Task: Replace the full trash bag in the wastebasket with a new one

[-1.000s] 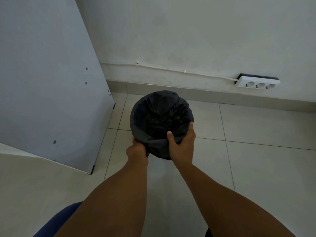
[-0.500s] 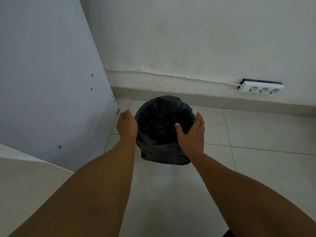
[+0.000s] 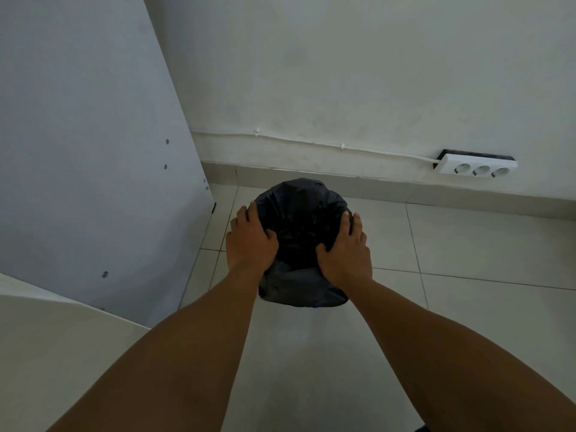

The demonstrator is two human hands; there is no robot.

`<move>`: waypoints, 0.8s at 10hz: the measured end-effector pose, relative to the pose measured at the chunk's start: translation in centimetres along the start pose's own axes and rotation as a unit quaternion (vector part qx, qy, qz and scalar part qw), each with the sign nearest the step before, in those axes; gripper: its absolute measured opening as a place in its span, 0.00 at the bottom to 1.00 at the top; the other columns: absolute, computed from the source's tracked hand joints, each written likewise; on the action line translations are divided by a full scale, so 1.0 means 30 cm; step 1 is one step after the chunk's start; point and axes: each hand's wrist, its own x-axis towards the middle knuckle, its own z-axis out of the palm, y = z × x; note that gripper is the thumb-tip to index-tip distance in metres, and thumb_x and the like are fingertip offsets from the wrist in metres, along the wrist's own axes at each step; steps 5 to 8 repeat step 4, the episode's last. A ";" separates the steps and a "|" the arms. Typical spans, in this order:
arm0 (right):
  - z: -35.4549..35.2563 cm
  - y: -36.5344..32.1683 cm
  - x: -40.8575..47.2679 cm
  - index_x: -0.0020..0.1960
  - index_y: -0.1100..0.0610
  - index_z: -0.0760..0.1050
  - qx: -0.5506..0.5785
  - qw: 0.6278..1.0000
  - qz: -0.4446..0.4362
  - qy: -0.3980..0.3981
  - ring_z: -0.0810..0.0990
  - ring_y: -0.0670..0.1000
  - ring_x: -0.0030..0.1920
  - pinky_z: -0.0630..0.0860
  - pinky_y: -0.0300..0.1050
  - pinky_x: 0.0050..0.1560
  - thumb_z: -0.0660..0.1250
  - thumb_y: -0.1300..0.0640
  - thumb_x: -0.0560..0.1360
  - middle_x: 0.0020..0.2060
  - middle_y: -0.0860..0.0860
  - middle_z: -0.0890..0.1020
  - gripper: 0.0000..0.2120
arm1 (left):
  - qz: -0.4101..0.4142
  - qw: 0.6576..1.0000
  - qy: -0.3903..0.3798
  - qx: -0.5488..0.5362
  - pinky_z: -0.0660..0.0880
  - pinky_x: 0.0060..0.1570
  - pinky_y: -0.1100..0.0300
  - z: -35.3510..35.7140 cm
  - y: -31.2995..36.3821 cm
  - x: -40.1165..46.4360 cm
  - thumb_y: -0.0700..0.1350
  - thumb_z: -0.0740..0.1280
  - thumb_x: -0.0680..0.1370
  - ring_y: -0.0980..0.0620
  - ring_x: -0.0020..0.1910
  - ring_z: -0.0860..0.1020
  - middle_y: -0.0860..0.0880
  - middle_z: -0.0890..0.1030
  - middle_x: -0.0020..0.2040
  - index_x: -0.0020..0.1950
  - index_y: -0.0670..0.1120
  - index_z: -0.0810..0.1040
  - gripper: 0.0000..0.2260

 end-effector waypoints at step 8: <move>-0.280 -0.117 0.016 0.79 0.58 0.52 -0.049 0.994 -0.001 -0.101 0.63 0.62 0.74 0.63 0.60 0.72 0.64 0.49 0.78 0.77 0.60 0.58 0.36 | -0.022 0.982 -0.156 0.107 0.69 0.66 0.45 -0.223 0.076 0.034 0.53 0.62 0.78 0.41 0.67 0.70 0.41 0.69 0.70 0.74 0.44 0.64 0.26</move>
